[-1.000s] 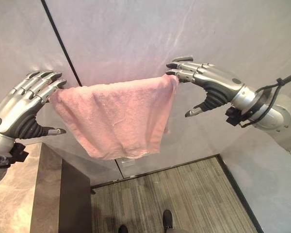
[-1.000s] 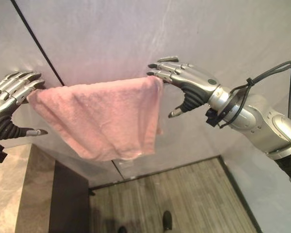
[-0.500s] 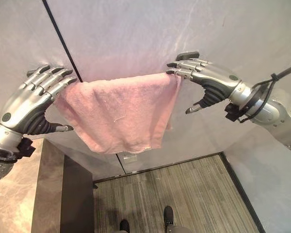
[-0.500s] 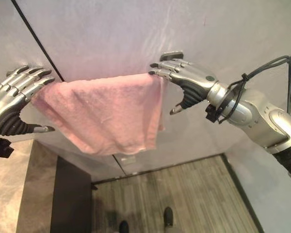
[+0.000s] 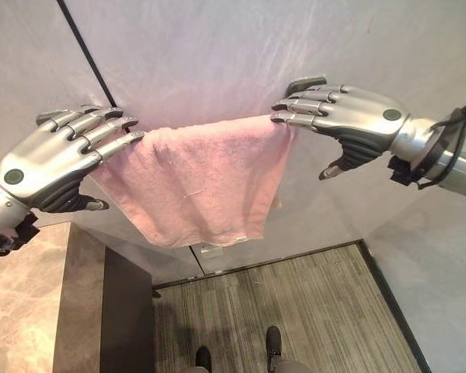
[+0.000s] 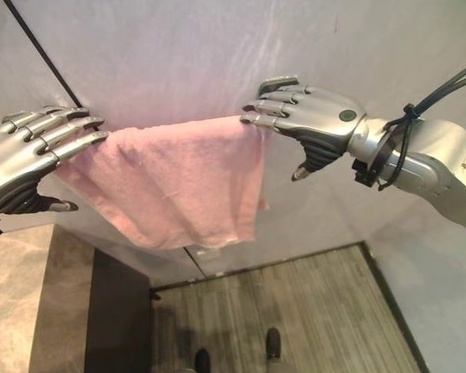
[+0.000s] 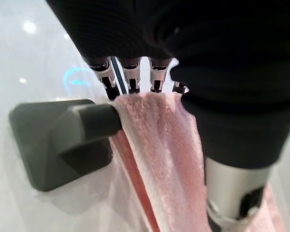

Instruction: Put brush and paste in cup on sink, flatten towel.

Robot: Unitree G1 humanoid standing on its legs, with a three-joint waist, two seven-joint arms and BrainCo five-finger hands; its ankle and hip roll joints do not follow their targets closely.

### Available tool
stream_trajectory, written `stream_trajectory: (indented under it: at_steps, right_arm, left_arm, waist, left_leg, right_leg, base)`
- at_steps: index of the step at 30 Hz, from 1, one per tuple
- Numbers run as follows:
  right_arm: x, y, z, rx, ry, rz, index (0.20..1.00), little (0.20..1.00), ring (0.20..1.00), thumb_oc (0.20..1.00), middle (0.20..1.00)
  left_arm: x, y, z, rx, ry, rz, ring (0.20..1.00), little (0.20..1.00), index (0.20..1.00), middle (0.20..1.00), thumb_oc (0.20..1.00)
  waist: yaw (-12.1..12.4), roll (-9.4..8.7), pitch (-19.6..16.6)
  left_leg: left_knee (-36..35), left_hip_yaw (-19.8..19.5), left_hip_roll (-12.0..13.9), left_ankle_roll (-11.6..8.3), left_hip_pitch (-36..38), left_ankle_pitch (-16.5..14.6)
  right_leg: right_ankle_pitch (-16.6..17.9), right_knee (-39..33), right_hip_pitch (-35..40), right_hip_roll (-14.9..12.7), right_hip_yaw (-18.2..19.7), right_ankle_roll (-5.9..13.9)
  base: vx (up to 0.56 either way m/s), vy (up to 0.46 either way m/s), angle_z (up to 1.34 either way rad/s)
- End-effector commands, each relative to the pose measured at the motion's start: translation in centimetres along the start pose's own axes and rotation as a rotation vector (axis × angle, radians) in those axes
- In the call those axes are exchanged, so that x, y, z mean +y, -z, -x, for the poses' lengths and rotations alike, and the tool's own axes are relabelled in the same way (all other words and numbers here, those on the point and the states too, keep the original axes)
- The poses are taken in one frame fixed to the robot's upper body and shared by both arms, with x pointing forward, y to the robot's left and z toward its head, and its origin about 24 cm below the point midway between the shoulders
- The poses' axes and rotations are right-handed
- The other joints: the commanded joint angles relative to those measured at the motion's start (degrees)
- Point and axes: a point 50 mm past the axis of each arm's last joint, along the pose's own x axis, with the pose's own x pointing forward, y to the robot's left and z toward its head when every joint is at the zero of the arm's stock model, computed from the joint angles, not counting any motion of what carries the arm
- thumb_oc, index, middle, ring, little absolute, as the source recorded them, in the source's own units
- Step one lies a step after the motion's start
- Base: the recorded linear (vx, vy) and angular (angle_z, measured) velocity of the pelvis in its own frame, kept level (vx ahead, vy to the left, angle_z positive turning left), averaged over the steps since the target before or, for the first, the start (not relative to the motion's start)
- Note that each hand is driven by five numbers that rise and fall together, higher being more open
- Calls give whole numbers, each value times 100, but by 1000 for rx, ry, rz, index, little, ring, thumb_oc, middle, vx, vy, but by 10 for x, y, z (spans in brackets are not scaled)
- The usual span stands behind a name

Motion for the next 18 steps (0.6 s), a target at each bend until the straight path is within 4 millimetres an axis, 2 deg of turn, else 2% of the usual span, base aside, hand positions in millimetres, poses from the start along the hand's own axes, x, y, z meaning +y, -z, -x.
stream_trajectory:
  at_steps: [1, 12, 18]
  right_arm:
    - [29, -3, 8, -7, -169, -13, 1000, 1000, 1000, 1000, 1000]
    - [41, 11, 19, 100, -178, -71, 1000, 1000, 1000, 1000, 1000]
    - [42, 10, 17, 116, -67, -165, 1000, 1000, 1000, 1000, 1000]
  left_arm:
    - [-15, 8, 11, 40, 164, -5, 1000, 1000, 1000, 1000, 1000]
    - [-18, 18, 27, 166, 153, 47, 1000, 1000, 1000, 1000, 1000]
    - [-25, 11, 27, 192, 53, 162, 1000, 1000, 1000, 1000, 1000]
  waist:
    - [-248, -44, -224]
    - [-236, -31, -282]
    - [-249, -42, -279]
  left_leg:
    - [10, -17, 97, -98, 166, 112]
    - [10, -105, 141, -143, 131, 153]
    - [10, -132, 148, -134, 118, 150]
  right_leg:
    - [-371, -6, 684, -649, -91, 633]
    - [-390, -6, 721, -640, -212, 618]
    - [-405, -6, 722, -633, -225, 605]
  base:
    - [24, -22, 3]
    - [-2, -12, 6]
    - [0, 0, 0]
